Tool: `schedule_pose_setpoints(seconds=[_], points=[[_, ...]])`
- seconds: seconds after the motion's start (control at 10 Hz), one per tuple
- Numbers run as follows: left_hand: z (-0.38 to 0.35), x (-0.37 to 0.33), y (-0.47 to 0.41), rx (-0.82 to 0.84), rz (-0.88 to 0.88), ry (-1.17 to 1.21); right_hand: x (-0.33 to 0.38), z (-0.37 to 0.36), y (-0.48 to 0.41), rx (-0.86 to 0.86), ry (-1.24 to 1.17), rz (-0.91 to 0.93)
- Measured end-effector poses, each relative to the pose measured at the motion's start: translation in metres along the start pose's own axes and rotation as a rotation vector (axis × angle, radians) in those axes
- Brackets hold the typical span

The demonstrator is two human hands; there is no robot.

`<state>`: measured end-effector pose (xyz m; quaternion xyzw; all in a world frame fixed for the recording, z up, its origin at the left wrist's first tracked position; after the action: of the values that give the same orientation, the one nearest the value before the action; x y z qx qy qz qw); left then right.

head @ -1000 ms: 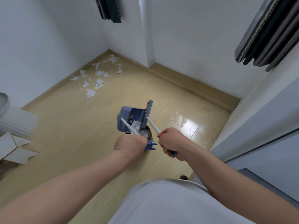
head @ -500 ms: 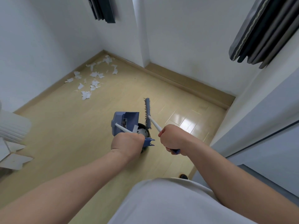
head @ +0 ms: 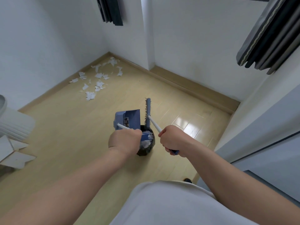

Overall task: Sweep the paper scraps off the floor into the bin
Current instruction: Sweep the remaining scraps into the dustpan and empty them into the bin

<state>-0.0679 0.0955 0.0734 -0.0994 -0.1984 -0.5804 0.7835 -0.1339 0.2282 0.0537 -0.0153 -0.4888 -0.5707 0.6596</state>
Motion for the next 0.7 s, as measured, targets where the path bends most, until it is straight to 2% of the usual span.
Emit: schedule_pose_setpoints(seconds=[0.1, 0.3, 0.4, 0.6, 0.7], points=[[0.009, 0.049, -0.005, -0.189, 0.155, 0.161, 0.014, -0.016, 0.001, -0.003, -0.020, 0.009], [-0.009, 0.169, 0.017, -0.323, 0.505, 0.381, 0.052, -0.057, 0.000, -0.061, -0.130, 0.007], [-0.038, 0.221, 0.036, -0.306, 0.677, 0.472, 0.056, -0.089, -0.003, -0.094, -0.250, -0.188], [-0.093, 0.300, 0.066, -0.283, 0.957, 0.678, 0.097, -0.154, -0.011, -0.082, -0.327, -0.259], [-0.125, 0.333, 0.072, -0.247, 1.063, 0.726, 0.129, -0.181, -0.021, -0.028, -0.310, -0.221]])
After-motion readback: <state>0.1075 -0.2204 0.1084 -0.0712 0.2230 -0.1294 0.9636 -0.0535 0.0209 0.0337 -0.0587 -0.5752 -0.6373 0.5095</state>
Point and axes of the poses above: each hand's wrist, its own y-axis away from the middle knuckle, its own z-axis out of the back of the hand, x = y × z, the point moved 10 cm from there along -y, towards the middle knuckle, and after that the axes turned 15 degrees about -x, right-handed, at the moved point
